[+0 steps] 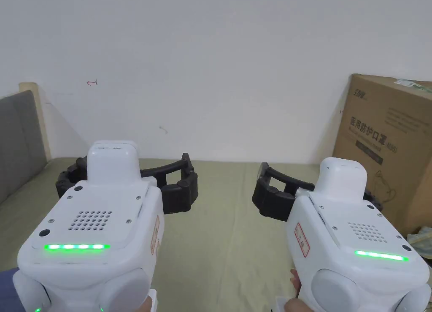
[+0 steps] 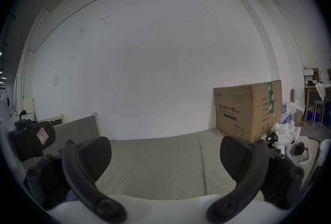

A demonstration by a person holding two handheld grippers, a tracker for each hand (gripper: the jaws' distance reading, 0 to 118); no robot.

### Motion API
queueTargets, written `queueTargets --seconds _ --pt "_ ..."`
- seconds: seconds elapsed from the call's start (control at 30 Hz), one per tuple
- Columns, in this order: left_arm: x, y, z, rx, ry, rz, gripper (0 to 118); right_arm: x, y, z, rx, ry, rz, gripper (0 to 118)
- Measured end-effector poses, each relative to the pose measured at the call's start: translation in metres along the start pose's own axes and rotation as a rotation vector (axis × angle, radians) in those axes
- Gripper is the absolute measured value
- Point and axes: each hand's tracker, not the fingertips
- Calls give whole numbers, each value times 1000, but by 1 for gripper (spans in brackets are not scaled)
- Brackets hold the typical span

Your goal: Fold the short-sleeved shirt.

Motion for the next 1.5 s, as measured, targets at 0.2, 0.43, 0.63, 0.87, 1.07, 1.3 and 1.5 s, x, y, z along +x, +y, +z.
queueTargets --seconds 0.2,0.43,0.63,0.87,1.07,1.3,1.5 --pt "2 -1 0 7 -10 -22 118 -2 0 -1 -1 9 -1 118" --pt "2 -3 -1 1 -16 -20 118 -3 -2 -3 -4 10 0 118" --pt "2 -3 -1 8 -19 -34 118 -3 -4 -3 -17 29 23 118" --pt "4 -18 -1 -26 -41 -58 118 5 -9 -8 -35 34 28 118" --pt "3 -20 -4 -29 -36 -53 118 12 -8 -11 -35 13 30 118" --pt "2 -21 -8 -32 -26 -48 118 15 -10 -12 -41 6 46 118" --pt "4 -22 -9 -33 -23 -68 118 16 -11 -13 -45 3 45 118"
